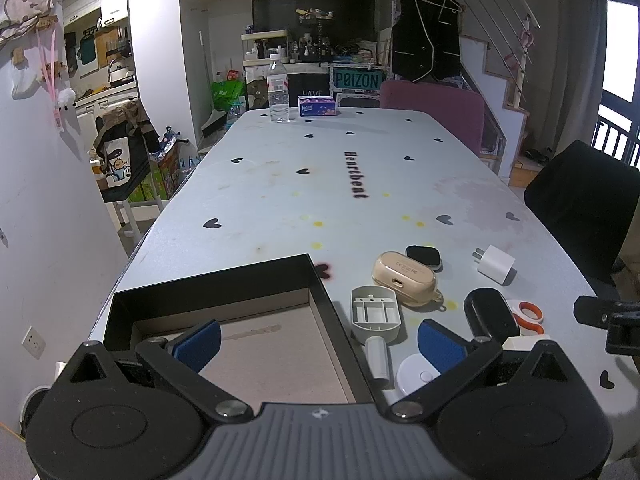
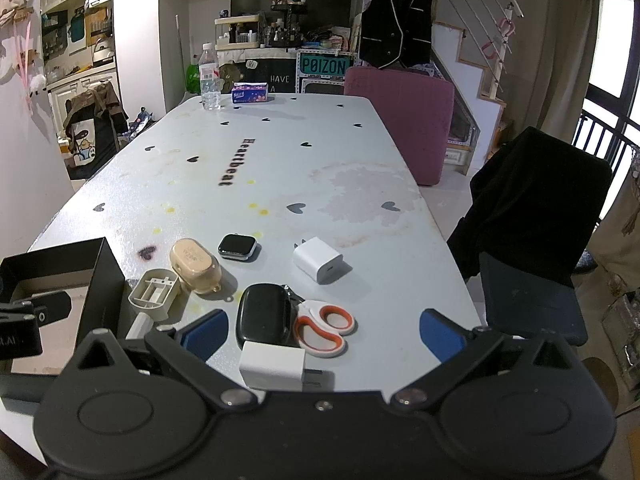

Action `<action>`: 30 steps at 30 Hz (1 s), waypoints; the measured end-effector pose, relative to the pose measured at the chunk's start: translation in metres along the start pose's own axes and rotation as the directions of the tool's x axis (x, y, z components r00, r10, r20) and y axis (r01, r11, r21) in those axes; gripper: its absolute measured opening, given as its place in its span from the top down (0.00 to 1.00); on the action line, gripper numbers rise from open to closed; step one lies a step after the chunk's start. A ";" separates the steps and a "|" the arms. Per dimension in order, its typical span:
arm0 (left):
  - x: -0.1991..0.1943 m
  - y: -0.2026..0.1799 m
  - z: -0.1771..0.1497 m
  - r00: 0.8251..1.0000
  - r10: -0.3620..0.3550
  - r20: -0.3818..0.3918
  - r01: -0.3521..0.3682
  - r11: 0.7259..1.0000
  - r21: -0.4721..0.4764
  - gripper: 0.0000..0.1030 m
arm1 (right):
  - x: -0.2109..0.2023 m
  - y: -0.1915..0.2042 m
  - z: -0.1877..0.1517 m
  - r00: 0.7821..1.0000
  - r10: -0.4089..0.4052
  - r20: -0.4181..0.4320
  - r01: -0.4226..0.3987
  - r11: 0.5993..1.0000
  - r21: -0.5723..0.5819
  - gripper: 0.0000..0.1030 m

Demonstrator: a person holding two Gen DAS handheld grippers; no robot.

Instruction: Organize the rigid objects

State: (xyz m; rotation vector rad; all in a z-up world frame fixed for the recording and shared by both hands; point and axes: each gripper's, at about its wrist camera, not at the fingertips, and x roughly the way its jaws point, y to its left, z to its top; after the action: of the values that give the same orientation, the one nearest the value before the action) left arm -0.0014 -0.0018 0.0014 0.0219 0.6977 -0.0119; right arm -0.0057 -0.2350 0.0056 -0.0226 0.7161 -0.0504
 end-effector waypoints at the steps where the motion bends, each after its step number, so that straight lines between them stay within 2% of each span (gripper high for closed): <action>1: 0.000 0.000 0.000 1.000 0.000 0.000 0.000 1.000 -0.001 0.00 | 0.000 0.000 0.000 1.000 0.000 0.000 0.000 1.000 -0.001 0.00; 10: -0.003 0.006 0.000 0.999 0.003 0.032 -0.002 1.000 -0.025 0.00 | -0.004 -0.002 0.001 1.000 -0.001 0.030 0.000 1.000 0.017 0.00; 15: -0.011 0.014 0.004 0.997 0.042 0.071 -0.038 0.997 -0.062 0.00 | -0.007 -0.002 0.003 0.998 0.002 0.055 -0.003 1.000 0.027 0.00; 19: -0.017 0.031 0.009 0.990 0.105 0.093 -0.094 0.988 -0.119 0.00 | -0.005 -0.004 0.004 0.998 0.007 0.055 -0.009 0.999 0.031 0.00; 24: -0.015 0.053 0.011 0.978 0.193 0.081 -0.175 0.967 -0.187 0.00 | -0.002 -0.005 0.004 0.999 0.007 0.046 -0.009 0.999 0.045 0.00; 30: -0.012 0.086 0.008 0.951 0.306 0.041 -0.284 0.921 -0.266 0.00 | 0.003 -0.006 0.004 0.999 0.003 0.033 -0.005 0.998 0.055 0.00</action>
State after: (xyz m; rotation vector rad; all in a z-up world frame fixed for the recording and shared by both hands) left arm -0.0044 0.0841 0.0164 -0.1220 0.6039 0.3671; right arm -0.0017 -0.2411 0.0068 0.0302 0.6816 -0.0658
